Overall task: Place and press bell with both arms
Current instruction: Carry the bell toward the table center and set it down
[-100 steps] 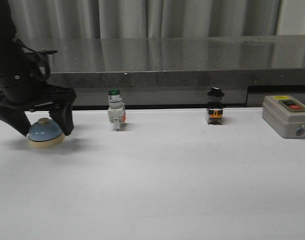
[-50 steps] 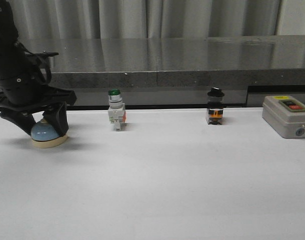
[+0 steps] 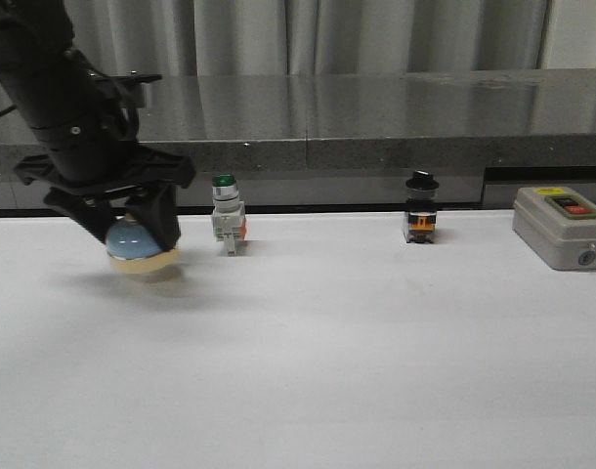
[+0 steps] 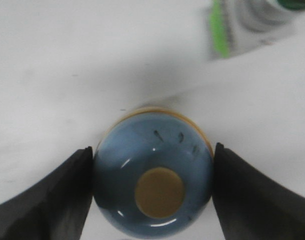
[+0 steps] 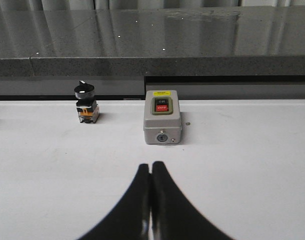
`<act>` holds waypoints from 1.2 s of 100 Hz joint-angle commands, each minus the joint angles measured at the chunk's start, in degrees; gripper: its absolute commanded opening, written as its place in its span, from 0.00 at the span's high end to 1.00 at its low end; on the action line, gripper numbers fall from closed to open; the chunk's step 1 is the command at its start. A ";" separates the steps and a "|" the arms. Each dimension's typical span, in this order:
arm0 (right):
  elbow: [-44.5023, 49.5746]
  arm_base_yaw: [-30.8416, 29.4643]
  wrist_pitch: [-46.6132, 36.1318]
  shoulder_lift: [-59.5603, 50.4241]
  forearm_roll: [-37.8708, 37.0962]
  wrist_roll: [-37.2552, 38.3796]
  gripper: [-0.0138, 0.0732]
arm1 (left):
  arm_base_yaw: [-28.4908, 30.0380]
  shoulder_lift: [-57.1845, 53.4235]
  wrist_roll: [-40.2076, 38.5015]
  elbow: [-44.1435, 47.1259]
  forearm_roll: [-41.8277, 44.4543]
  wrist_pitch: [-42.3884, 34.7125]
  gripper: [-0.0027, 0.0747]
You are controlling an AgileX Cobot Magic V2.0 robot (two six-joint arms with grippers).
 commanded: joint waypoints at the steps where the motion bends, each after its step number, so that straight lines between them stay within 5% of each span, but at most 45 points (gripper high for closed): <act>1: -0.08 -0.40 -4.22 -0.49 -0.67 0.00 0.92 | -3.72 -3.51 0.30 -1.74 -1.12 -0.47 0.56; 28: -0.08 -0.40 -4.22 -0.49 -0.67 0.00 0.92 | -13.96 -2.75 0.40 -1.74 -1.12 -2.38 0.56; 55: -0.08 -0.40 -4.22 -0.49 -0.67 0.00 0.92 | -17.72 -1.00 0.52 -1.74 -1.26 -2.38 0.55; 83: -0.08 -0.40 -4.22 -0.49 -0.67 0.00 0.92 | -17.72 -1.00 0.68 -1.74 -2.84 -2.38 0.23; 102: -0.08 -0.40 -4.22 -0.49 -0.67 0.00 0.92 | -17.72 -2.98 0.68 -1.74 -2.84 -3.17 0.31; 120: -0.08 -0.40 -4.22 -0.49 -0.67 0.00 0.92 | -16.41 -8.85 0.25 -1.74 -2.86 -4.55 0.70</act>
